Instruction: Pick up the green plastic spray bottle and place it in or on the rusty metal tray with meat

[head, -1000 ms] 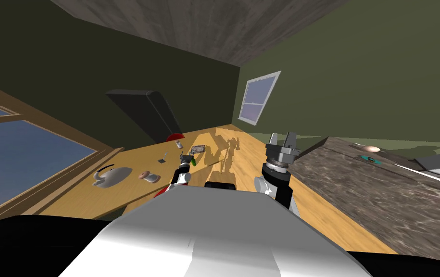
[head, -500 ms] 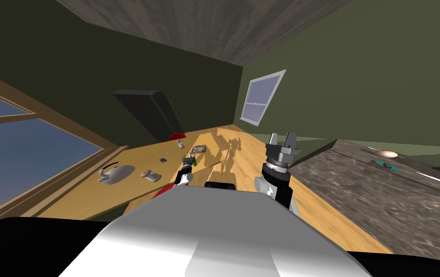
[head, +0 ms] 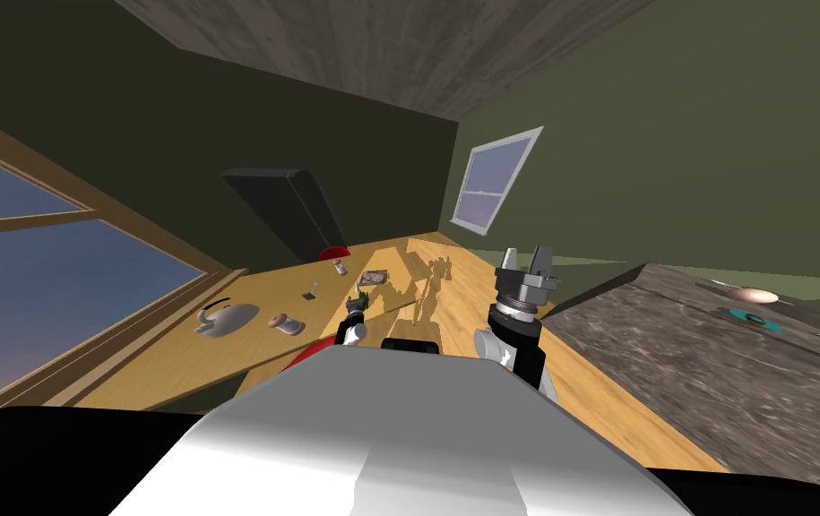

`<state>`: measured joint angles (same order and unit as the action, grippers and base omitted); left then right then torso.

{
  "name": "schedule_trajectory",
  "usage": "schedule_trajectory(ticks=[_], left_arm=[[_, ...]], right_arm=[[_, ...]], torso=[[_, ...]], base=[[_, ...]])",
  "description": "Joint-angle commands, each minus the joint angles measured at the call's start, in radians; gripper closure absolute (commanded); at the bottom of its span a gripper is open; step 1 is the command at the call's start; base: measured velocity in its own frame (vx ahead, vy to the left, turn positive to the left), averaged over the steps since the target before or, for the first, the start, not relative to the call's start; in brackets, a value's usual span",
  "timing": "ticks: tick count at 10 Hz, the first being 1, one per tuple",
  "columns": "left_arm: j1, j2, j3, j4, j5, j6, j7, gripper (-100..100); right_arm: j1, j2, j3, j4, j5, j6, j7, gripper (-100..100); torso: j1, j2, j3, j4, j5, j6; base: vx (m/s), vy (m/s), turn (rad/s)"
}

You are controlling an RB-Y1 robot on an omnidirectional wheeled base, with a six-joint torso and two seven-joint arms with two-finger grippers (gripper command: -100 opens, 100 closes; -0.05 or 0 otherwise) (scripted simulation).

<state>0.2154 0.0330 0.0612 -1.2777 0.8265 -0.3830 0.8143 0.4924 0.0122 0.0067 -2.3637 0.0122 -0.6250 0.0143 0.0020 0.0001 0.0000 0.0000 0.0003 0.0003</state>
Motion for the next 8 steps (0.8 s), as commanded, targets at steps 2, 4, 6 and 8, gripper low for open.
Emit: schedule_trajectory(ticks=[2,4,6,8], left_arm=[[-0.008,-0.032,-0.005,0.040,0.014,-0.012,0.031,-100],[-0.007,-0.047,0.000,0.033,0.016,-0.008,0.026,-100],[-0.009,-0.049,0.000,0.044,0.016,-0.017,0.030,-100],[-0.009,-0.048,0.000,0.041,0.017,-0.012,0.029,100]], right_arm=[[0.000,0.000,0.000,0.000,0.000,0.000,0.000,0],[0.000,0.000,0.000,0.000,0.000,0.000,0.000,0],[0.000,0.000,0.000,0.000,0.000,0.000,0.000,0],[0.000,0.000,0.000,0.000,0.000,0.000,0.000,0]], torso=[[0.000,0.000,0.000,0.000,0.000,0.000],[-0.001,0.000,0.000,0.000,0.000,0.000],[-0.001,0.000,0.000,0.000,0.000,0.000],[0.000,-0.004,-0.002,-0.001,0.000,0.000]], base=[[-0.005,0.020,0.013],[-0.004,0.013,0.020],[0.044,0.018,-0.023],[0.031,0.014,-0.006]])
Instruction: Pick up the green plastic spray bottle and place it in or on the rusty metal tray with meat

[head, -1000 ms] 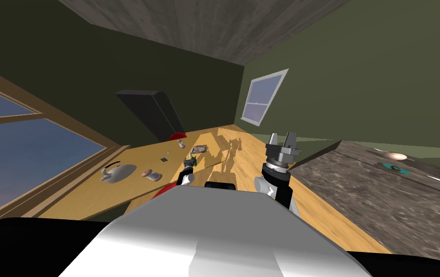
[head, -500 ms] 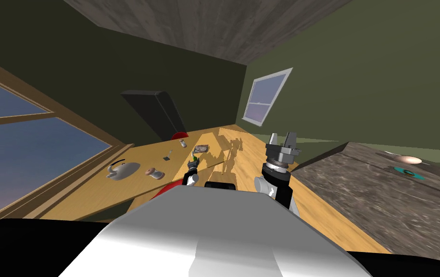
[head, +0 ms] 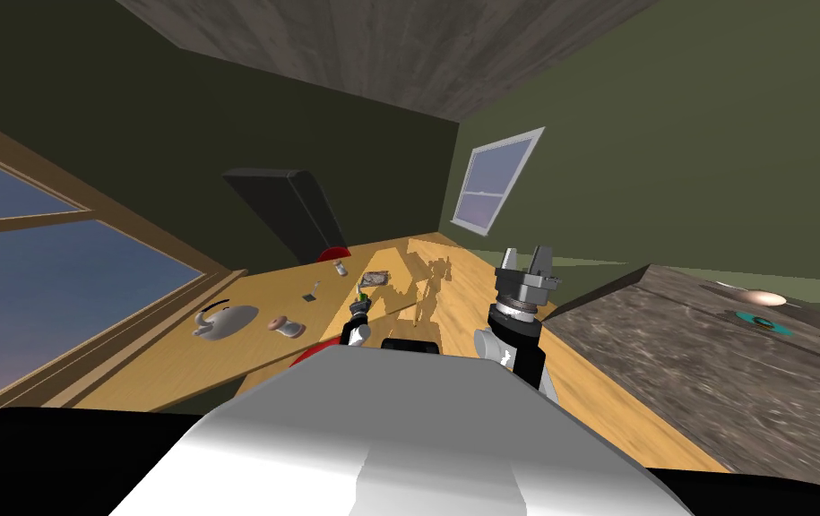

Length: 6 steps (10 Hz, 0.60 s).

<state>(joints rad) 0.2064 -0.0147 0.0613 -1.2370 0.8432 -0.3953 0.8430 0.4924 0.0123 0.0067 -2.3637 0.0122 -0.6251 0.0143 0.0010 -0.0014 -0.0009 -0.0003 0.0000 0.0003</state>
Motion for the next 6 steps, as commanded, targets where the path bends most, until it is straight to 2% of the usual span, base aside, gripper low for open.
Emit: schedule_trajectory(ticks=[1,4,5,6], left_arm=[[0.000,0.000,0.000,0.000,0.000,0.000,0.000,100],[-0.004,0.000,0.000,-0.005,0.000,-0.005,0.003,100],[-0.004,0.000,0.000,-0.004,0.000,-0.005,0.002,0],[-0.004,0.000,0.000,-0.004,0.000,-0.005,0.002,100]], right_arm=[[0.000,0.000,0.000,0.000,0.000,0.000,0.000,0],[0.000,0.000,0.000,0.000,0.000,0.000,0.000,0],[0.000,0.000,0.000,0.000,0.000,0.000,0.000,0],[0.000,0.000,0.000,0.000,0.000,0.000,0.000,0]], torso=[[0.000,0.000,0.000,0.000,0.000,0.000],[0.000,-0.002,-0.003,-0.004,0.000,0.000],[0.000,-0.002,-0.003,-0.003,0.000,0.000],[0.000,-0.002,-0.003,-0.003,0.000,0.000]], base=[[0.007,0.000,0.002],[0.000,0.000,0.000],[0.000,0.000,0.000],[0.000,0.000,0.000]])
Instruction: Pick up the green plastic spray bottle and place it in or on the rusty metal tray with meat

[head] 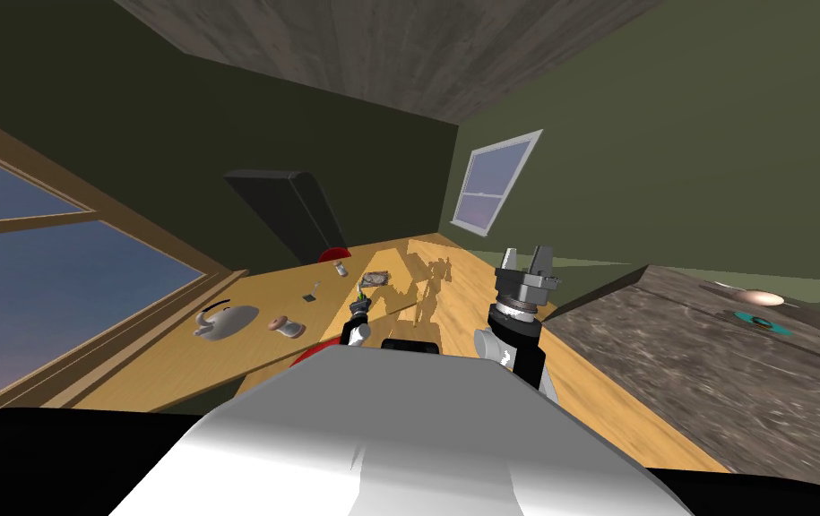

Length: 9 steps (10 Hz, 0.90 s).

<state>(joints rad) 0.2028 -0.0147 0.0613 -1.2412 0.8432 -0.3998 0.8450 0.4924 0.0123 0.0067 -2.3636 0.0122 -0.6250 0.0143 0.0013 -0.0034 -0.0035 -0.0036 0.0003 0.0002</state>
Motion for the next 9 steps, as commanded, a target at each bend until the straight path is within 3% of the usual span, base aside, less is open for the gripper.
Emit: schedule_trajectory(ticks=[1,2,6,8,9], left_arm=[[0.000,0.000,0.000,0.000,0.000,0.000,0.000,0],[-0.008,0.035,0.004,0.001,0.002,-0.003,0.001,100],[-0.049,0.122,0.030,0.011,0.015,-0.020,0.011,100],[-0.108,0.174,0.077,0.034,0.040,-0.051,0.030,100],[-0.125,0.183,0.092,0.041,0.047,-0.060,0.035,100]], right_arm=[[0.000,0.000,0.000,0.000,0.000,0.000,0.000,0],[0.000,0.000,0.000,0.000,0.000,0.000,0.000,0],[0.000,0.000,0.000,0.000,0.000,0.000,0.000,0],[0.000,0.000,0.000,0.000,0.000,0.000,0.000,0],[0.000,0.000,0.000,0.000,0.000,0.000,0.000,0]], torso=[[0.000,0.000,0.000,0.000,0.000,0.000],[0.000,0.000,0.000,0.000,0.000,0.000],[-0.003,0.002,0.001,0.001,-0.001,0.000],[-0.006,0.004,0.002,0.002,-0.002,0.001],[-0.008,0.007,0.004,0.002,-0.002,0.000]], base=[[0.000,0.000,0.000],[-0.004,-0.018,-0.034],[-0.015,-0.052,-0.053],[-0.081,-0.112,-0.167],[-0.091,-0.126,-0.095]])
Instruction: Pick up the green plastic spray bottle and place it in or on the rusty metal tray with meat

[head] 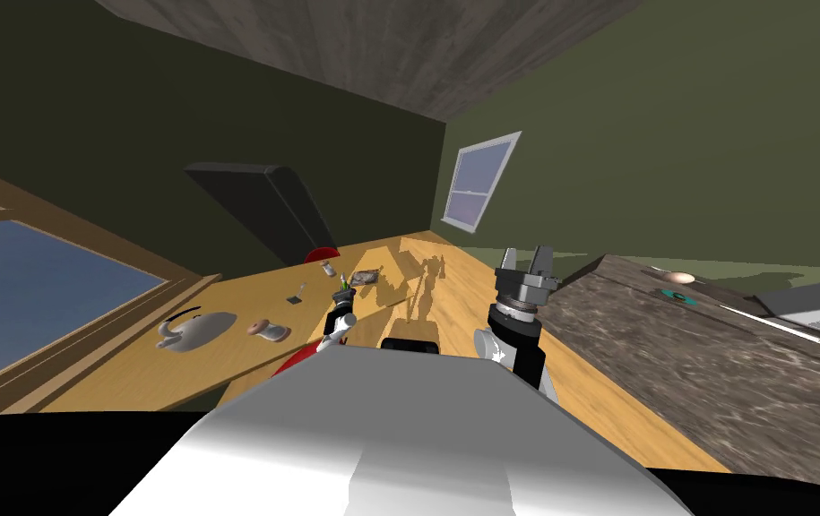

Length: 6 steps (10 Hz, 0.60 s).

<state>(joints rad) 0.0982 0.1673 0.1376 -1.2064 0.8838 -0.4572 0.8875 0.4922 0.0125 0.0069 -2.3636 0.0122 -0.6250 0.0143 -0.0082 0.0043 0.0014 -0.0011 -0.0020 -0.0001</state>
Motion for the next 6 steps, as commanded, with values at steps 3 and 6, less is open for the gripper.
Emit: schedule_trajectory(ticks=[3,6], left_arm=[[-0.071,0.018,0.062,0.029,0.028,-0.031,0.009,100],[-0.124,0.028,0.110,0.055,0.050,-0.054,0.021,100]], right_arm=[[0.000,0.000,0.000,0.000,0.000,0.000,0.000,0],[0.000,0.000,0.000,0.000,0.000,0.000,0.000,0]], torso=[[0.003,0.000,0.000,0.001,0.001,0.000],[0.005,0.001,0.002,0.002,0.002,0.000]], base=[[-0.072,-0.081,-0.089],[-0.073,-0.068,-0.087]])
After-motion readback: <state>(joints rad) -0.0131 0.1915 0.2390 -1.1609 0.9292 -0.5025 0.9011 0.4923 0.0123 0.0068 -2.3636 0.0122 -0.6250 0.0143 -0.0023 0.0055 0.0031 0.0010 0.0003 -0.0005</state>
